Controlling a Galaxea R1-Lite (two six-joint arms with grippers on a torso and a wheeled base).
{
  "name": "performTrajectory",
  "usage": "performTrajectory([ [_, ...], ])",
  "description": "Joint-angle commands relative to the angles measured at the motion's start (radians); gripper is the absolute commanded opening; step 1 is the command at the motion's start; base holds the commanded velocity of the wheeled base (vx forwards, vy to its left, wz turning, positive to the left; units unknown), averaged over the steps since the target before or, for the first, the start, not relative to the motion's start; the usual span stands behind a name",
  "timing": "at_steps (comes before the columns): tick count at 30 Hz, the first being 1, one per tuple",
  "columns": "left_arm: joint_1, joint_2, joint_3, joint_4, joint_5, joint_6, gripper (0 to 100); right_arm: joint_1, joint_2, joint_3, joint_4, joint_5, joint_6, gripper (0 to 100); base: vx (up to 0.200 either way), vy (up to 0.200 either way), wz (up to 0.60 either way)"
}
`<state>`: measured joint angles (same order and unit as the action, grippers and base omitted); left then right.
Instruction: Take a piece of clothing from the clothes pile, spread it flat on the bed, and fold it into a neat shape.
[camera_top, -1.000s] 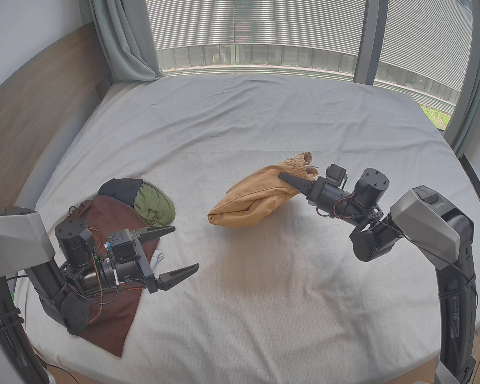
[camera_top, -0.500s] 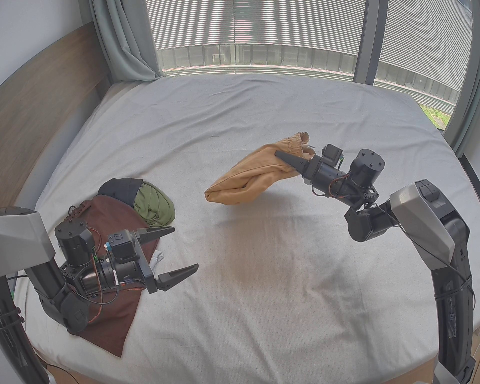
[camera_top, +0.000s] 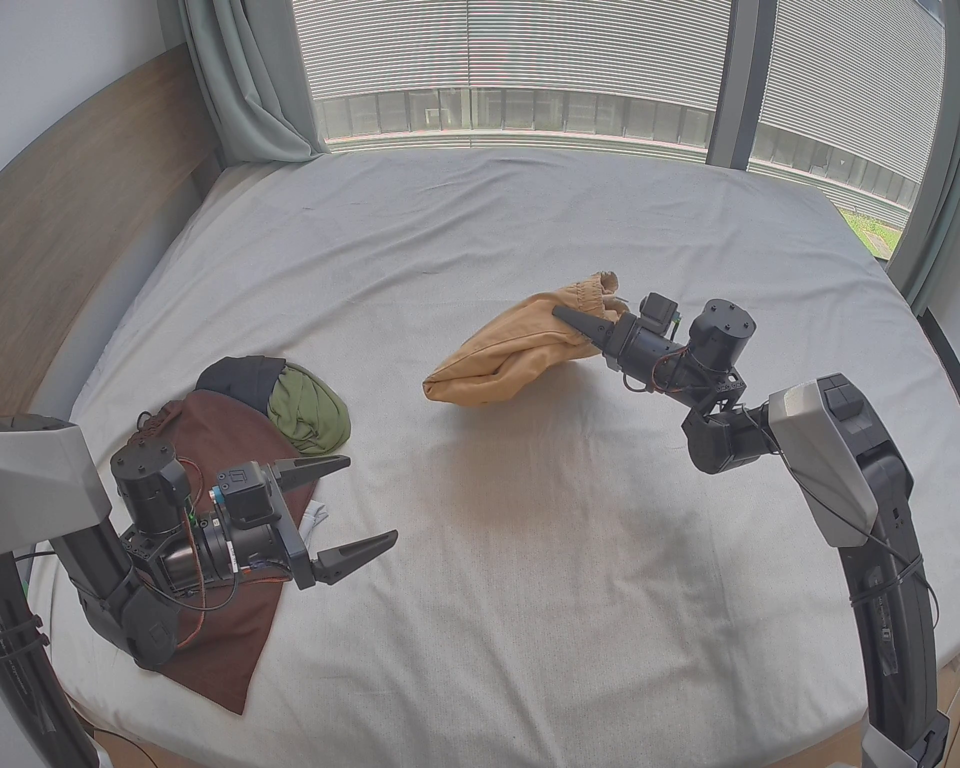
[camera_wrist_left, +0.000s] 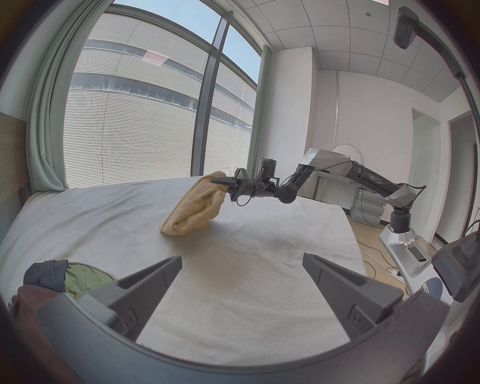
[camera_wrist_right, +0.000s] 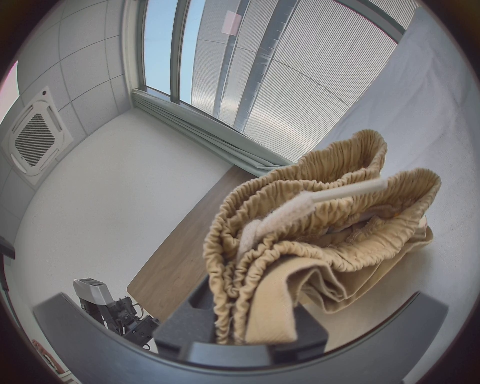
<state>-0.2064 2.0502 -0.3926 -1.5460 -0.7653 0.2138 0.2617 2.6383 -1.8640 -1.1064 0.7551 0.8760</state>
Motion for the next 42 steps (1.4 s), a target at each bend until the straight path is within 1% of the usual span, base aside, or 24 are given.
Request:
performTrajectory([
  [1,0.002,-0.004,0.001,0.000,0.000,0.001,100,-0.021,0.052,0.006,0.007,-0.003,-0.003,0,0.000,0.000,0.00],
  [3,0.004,-0.004,0.001,0.000,0.000,0.001,100,-0.025,0.054,0.052,0.005,-0.007,-0.011,0,0.000,0.000,0.00],
  [10,-0.001,0.001,0.001,0.000,0.000,0.001,100,-0.027,0.029,0.278,-0.020,-0.020,-0.091,0,0.000,0.000,0.00],
  [13,-0.002,0.005,0.001,0.000,0.000,0.001,100,-0.021,0.040,0.332,-0.064,-0.048,-0.098,0,0.000,0.000,0.00],
  [16,-0.004,0.008,0.000,0.000,0.000,0.001,100,-0.021,0.042,0.370,-0.090,-0.049,-0.098,0,0.000,0.000,0.00],
  [24,-0.004,0.013,0.000,0.000,0.000,0.001,100,-0.032,0.055,0.422,-0.118,-0.060,-0.112,0,0.000,0.000,0.00],
  [29,-0.004,0.013,-0.002,0.000,0.000,0.001,100,-0.035,0.080,0.419,-0.153,-0.072,-0.117,0,0.000,0.000,0.00],
  [37,-0.005,0.021,-0.005,0.000,0.000,0.001,100,-0.038,0.080,0.417,-0.153,-0.072,-0.121,0,0.000,0.000,0.00],
  [38,-0.005,0.021,-0.005,0.000,0.000,0.002,100,-0.038,0.080,0.417,-0.155,-0.072,-0.124,100,0.000,0.000,0.00],
  [42,-0.007,0.019,-0.005,0.000,0.000,0.001,100,-0.038,0.069,0.430,-0.153,-0.072,-0.135,100,0.000,0.000,0.00],
])
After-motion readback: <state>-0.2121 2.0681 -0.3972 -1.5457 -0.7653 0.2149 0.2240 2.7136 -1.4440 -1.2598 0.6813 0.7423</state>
